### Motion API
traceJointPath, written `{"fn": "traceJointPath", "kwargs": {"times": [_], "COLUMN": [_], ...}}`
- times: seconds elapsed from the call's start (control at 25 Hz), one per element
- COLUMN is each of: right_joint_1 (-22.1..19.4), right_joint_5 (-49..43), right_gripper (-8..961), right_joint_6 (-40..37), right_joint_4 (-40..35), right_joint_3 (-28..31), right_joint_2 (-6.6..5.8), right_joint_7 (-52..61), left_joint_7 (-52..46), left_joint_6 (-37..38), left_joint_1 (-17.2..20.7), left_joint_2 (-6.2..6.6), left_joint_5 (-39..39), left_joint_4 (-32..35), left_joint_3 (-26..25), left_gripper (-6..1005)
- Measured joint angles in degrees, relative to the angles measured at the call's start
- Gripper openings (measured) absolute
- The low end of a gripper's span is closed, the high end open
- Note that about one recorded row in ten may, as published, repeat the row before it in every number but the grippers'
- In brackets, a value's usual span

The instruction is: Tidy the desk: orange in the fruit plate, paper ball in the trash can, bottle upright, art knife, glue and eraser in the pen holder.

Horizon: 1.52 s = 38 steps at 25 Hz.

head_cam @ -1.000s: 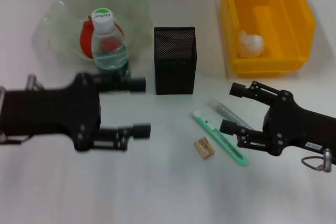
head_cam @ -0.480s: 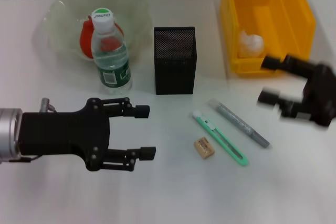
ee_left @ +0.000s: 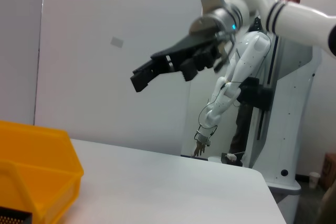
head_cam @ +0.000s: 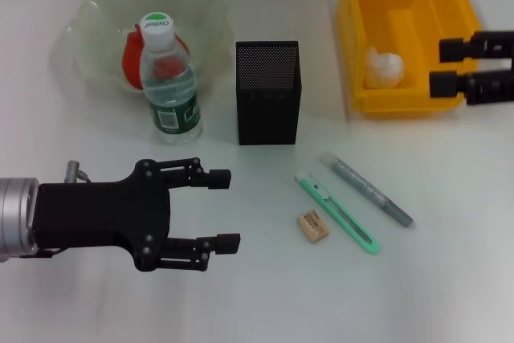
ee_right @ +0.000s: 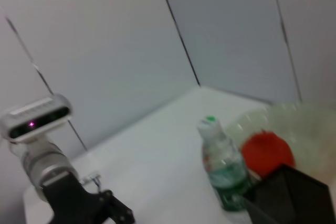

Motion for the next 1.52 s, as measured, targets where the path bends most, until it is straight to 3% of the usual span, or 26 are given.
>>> {"fn": "traceJointPath", "kwargs": {"times": [0.16, 0.44, 0.72, 0.88, 1.0, 1.28, 1.44, 1.52], "right_joint_1": [4.5, 12.7, 18.6, 22.8, 25.9, 29.2, 30.7, 31.8], "right_joint_5": [-7.0, -17.6, -27.2, -31.2, -33.6, -35.5, -35.6, -35.7], "right_gripper": [806, 808, 807, 806, 807, 807, 806, 806], "right_joint_6": [-2.5, -6.2, -5.8, -3.6, 2.9, 11.0, 14.2, 16.3], "right_joint_4": [-5.4, -4.9, -1.0, 5.8, 14.0, 24.6, 27.8, 30.0], "right_joint_3": [-0.3, -1.9, -10.1, -14.3, -16.2, -20.4, -24.8, -27.4], "right_joint_2": [-1.31, -3.74, -4.18, -3.48, -2.48, -2.08, -0.93, 0.44], "right_joint_7": [9.0, 17.3, 20.8, 22.9, 23.8, 24.1, 24.6, 24.7], "left_joint_7": [1.7, 2.7, 5.4, 6.2, 6.2, 7.7, 7.8, 7.8], "left_joint_6": [-0.4, -1.3, -1.9, -2.3, -2.3, -2.5, -3.1, -3.2], "left_joint_1": [-0.2, -0.8, -1.2, -1.4, -1.4, -1.6, -1.3, -1.1], "left_joint_2": [-0.14, -0.10, -0.19, -0.21, -0.21, -0.21, -0.21, -0.21], "left_joint_5": [-0.1, -0.1, -0.3, -0.7, -0.8, -0.9, -1.0, -1.0], "left_joint_4": [-1.4, -3.1, -5.4, -6.0, -6.1, -7.6, -7.7, -7.8], "left_joint_3": [0.0, 0.0, 0.0, 0.0, 0.0, 0.0, 0.0, 0.0], "left_gripper": [785, 785, 785, 785, 785, 785, 785, 785]}}
